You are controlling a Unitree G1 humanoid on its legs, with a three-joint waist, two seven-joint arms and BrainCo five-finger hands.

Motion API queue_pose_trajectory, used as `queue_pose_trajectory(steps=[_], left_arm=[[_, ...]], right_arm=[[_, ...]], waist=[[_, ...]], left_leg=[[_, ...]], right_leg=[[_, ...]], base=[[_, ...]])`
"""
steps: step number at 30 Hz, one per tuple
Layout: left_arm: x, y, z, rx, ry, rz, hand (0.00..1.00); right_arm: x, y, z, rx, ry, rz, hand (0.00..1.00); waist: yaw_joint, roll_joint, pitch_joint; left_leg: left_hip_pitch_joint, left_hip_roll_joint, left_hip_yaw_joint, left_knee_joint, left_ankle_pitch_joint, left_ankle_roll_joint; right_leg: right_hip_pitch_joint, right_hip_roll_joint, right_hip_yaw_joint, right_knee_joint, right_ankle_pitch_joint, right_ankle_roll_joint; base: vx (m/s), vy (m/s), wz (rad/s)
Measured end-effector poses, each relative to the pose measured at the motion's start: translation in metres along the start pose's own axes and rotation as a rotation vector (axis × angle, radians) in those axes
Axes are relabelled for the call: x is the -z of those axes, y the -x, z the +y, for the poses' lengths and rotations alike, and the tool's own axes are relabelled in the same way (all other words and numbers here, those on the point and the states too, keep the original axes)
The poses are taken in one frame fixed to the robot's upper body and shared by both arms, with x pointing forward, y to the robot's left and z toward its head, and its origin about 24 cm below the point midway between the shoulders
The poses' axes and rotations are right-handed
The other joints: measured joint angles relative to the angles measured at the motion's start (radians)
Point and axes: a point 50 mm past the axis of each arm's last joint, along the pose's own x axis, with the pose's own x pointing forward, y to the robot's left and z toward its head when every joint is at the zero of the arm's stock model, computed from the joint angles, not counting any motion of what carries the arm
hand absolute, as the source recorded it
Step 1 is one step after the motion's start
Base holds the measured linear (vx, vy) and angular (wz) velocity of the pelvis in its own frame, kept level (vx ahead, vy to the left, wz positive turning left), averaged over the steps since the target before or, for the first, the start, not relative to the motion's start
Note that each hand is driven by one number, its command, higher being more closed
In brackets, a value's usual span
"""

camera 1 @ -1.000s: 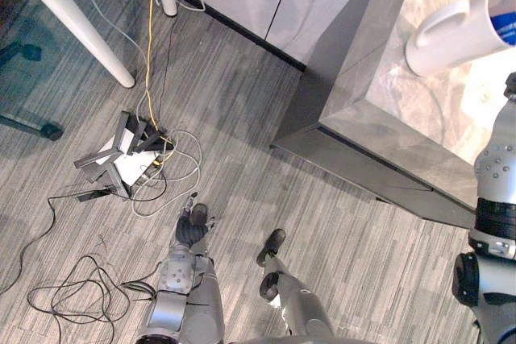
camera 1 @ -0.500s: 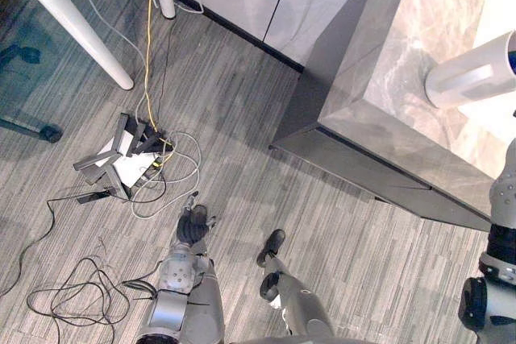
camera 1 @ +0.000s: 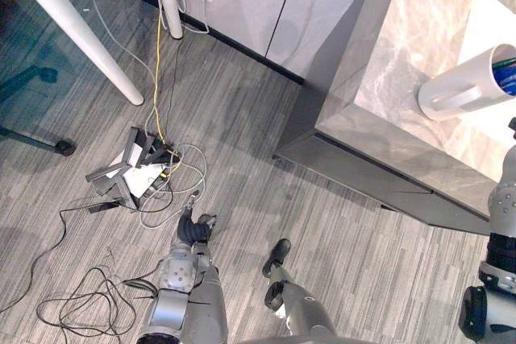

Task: Organize washtable

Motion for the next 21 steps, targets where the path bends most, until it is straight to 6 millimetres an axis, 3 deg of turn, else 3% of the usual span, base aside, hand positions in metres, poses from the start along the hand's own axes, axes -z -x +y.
queue_pose_trajectory(steps=[7, 21], left_arm=[[-0.0002, 0.0, -0.0004, 0.001, 0.003, 0.0, 0.0], [-0.0003, 0.0003, -0.0026, 0.002, 0.016, 0.007, 0.0]], right_arm=[[-0.001, 0.0022, 0.002, 0.014, -0.021, -0.009, 0.0], [-0.0033, 0.001, 0.006, 0.008, -0.039, -0.023, 0.0]], waist=[[0.003, 0.005, -0.034], [0.023, 0.007, -0.036]], left_leg=[[0.0, 0.014, 0.0, -0.003, 0.0, 0.0], [0.02, 0.028, 0.019, -0.013, 0.001, -0.001]], right_leg=[[0.0, 0.012, 0.0, -0.01, 0.018, 0.002], [0.002, 0.025, 0.0, -0.012, 0.041, -0.02]], base=[[0.0, 0.0, -0.02], [0.0, 0.003, -0.03]])
